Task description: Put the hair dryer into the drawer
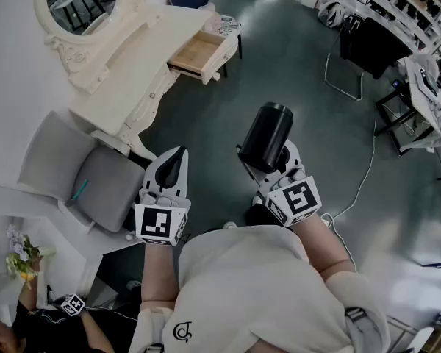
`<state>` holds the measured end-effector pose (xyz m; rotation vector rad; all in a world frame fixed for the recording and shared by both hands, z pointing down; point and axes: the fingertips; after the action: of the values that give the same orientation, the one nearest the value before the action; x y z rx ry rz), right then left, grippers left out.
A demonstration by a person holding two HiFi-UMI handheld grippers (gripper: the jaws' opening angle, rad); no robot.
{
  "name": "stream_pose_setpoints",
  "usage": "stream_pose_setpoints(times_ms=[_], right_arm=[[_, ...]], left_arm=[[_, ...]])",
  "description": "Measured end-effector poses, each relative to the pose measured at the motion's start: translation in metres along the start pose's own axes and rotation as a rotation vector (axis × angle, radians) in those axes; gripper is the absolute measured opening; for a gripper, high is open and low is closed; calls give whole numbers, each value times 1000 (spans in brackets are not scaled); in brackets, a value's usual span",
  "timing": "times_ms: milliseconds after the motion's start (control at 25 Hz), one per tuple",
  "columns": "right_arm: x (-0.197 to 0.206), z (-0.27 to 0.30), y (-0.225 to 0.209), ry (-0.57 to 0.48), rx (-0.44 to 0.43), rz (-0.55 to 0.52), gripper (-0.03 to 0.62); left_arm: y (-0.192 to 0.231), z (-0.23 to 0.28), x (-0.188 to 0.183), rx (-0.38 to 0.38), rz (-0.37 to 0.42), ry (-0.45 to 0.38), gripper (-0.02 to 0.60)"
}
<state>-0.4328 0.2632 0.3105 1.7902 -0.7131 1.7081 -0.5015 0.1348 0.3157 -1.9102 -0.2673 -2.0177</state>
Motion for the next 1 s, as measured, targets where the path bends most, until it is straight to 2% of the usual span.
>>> stream_pose_setpoints(times_ms=[400, 680, 880, 1000], right_arm=[[8, -2, 1, 30, 1, 18, 267], [22, 9, 4, 91, -2, 55, 270], [29, 29, -3, 99, -32, 82, 268], [38, 49, -22, 96, -49, 97, 270]], left_arm=[[-3, -1, -1, 0, -4, -8, 12], [3, 3, -3, 3, -7, -13, 12], [10, 21, 11, -8, -26, 18, 14], [18, 45, 17, -32, -28, 30, 14]])
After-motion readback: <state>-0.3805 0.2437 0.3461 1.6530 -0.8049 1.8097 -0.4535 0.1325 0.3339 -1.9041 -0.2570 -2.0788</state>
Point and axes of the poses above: the fingertips, and each gripper's own axes: z forward along the fingers, y to its left, x out of its underside, and after that the axes turned 14 degrees about x, right-handed
